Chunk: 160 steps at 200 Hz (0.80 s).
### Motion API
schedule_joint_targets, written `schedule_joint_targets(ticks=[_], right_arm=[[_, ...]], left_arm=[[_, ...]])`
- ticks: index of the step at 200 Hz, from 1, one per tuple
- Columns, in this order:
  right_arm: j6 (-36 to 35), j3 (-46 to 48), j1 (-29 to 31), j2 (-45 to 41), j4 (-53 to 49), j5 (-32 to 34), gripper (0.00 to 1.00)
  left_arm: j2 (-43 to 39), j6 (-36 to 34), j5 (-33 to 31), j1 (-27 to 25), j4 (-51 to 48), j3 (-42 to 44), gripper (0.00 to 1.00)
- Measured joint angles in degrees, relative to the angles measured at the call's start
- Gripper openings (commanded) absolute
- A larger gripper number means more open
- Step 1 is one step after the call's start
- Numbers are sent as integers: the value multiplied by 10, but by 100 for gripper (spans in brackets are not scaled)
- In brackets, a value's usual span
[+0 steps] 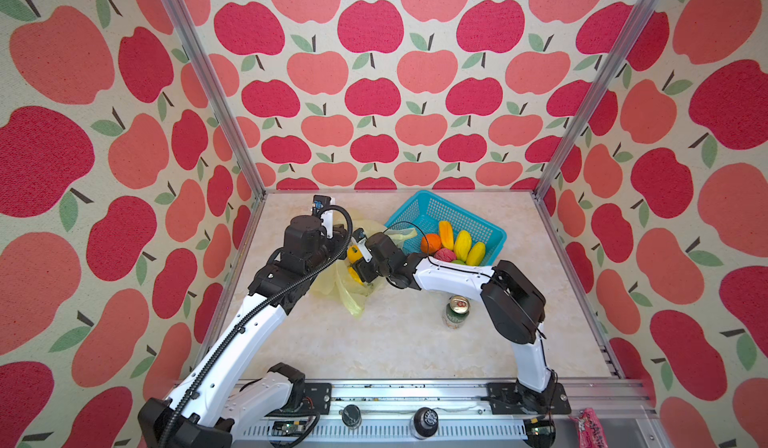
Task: Untie the knot of the plastic bag and take out the fruit
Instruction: 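Move the right gripper into the bag over the yellow pear-shaped fruit, then close the right gripper on the yellow fruit and lift it out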
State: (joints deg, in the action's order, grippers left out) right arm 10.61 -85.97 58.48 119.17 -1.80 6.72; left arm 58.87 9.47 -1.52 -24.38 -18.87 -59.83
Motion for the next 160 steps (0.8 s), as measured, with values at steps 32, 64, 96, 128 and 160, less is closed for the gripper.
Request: schedule_joint_targets(ticks=[32, 64, 96, 128, 160], right_arm=[[16, -68, -1, 57, -34, -45, 84], [30, -117, -1, 94, -54, -83, 84], [30, -136, 7, 118, -100, -66, 86], [28, -141, 19, 130, -143, -24, 85], [28, -147, 26, 130, -172, 3, 78]], left_arm=[[0, 0, 0, -2, 0, 0, 0], [0, 0, 0, -2, -1, 0, 0], [0, 0, 0, -2, -2, 0, 0], [0, 0, 0, -2, -2, 0, 0], [0, 0, 0, -2, -2, 0, 0]])
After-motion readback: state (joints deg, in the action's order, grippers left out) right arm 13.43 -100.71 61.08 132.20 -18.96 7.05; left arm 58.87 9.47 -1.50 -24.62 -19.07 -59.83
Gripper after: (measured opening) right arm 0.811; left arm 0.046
